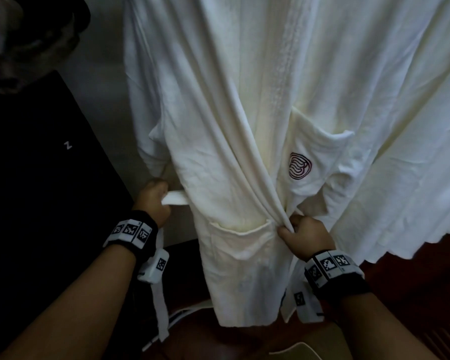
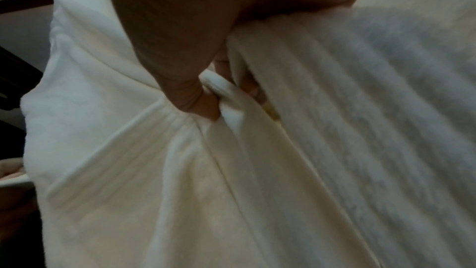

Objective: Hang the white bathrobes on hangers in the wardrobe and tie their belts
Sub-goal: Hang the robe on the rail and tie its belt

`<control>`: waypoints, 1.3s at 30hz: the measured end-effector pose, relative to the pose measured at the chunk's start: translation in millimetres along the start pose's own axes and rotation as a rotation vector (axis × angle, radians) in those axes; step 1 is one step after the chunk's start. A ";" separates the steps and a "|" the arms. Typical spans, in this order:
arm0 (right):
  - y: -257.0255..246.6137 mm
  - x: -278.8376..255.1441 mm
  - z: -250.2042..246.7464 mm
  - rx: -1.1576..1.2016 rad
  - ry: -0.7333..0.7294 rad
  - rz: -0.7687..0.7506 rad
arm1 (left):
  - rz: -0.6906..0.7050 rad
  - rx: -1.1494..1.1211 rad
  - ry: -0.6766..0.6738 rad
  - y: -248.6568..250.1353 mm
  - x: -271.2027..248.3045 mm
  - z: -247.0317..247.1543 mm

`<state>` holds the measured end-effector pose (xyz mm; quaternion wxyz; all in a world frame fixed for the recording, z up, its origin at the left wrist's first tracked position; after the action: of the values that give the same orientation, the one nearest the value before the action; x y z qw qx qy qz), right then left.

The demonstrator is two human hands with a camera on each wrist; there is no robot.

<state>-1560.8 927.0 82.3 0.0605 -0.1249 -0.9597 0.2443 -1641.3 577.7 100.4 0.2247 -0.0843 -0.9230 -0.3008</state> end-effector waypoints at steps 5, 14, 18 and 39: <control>3.2 -4.2 -4.0 -0.003 0.010 0.009 | -0.202 -0.275 -0.244 2.0 -5.9 2.7; -0.1 -11.1 -12.3 -0.068 0.014 0.014 | -0.090 -0.002 -0.046 10.7 -0.6 -12.9; 4.7 -15.2 -30.0 -0.044 -0.012 -0.027 | -0.258 0.079 0.133 12.8 -11.5 -18.7; 59.0 -77.6 -90.6 0.125 -0.094 -0.170 | -0.601 -0.091 0.015 57.5 -103.6 -56.0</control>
<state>-1457.8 997.3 128.6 0.0433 -0.0276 -0.9515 0.3032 -1512.5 588.7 122.2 0.1286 0.1851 -0.8904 -0.3955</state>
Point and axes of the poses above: each hand's wrist, its own x-axis towards the middle knuckle, its own z-axis out of the palm, y = z × x, the point moved 1 cm from there along x, towards the middle knuckle, and after that the axes turned 5 degrees about y, right-handed, at the moved point
